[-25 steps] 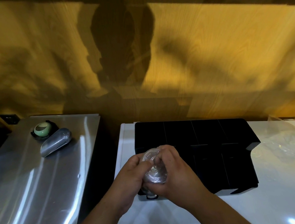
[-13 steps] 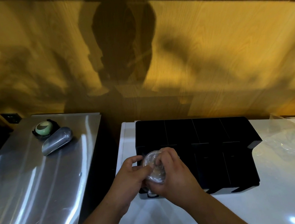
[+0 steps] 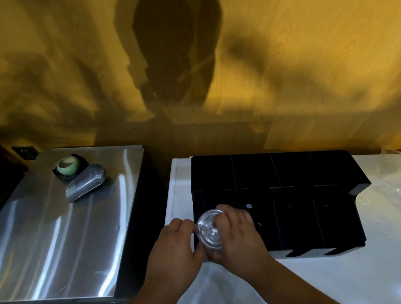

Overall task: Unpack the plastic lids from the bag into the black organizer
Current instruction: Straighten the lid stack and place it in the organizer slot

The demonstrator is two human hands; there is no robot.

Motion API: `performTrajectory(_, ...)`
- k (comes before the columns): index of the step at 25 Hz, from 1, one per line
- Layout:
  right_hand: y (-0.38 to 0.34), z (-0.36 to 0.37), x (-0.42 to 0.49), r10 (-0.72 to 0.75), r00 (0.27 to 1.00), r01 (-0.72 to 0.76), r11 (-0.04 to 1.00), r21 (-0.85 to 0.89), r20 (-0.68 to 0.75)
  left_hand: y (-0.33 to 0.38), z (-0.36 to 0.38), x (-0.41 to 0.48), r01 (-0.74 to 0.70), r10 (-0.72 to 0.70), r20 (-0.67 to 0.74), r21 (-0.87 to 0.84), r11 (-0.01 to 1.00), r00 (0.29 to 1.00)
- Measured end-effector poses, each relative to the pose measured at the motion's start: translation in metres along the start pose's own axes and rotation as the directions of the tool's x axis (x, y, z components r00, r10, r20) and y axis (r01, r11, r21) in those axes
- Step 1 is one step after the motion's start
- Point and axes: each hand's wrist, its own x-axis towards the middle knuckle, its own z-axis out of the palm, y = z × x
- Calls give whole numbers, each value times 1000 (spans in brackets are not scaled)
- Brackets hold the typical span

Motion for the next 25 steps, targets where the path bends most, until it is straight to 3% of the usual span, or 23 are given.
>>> performTrajectory(6, 1, 5, -5, 14, 976, 31, 979, -204, 216, -3, 10, -3, -84, 67, 130, 132, 988, 989)
performTrajectory(10, 2, -10, -10, 13, 973, 20, 990, -139, 230, -5, 13, -14, -101, 71, 228, 122, 987, 971)
performTrajectory(16, 19, -35, -25, 45, 980, -44, 999, -10, 192, 0, 35, -19, -124, 13, 512, 184, 975, 859)
performTrajectory(25, 16, -37, -30, -54, 980, 52, 998, 18, 190, 15, 51, -12, -98, -46, 498, 258, 961, 866)
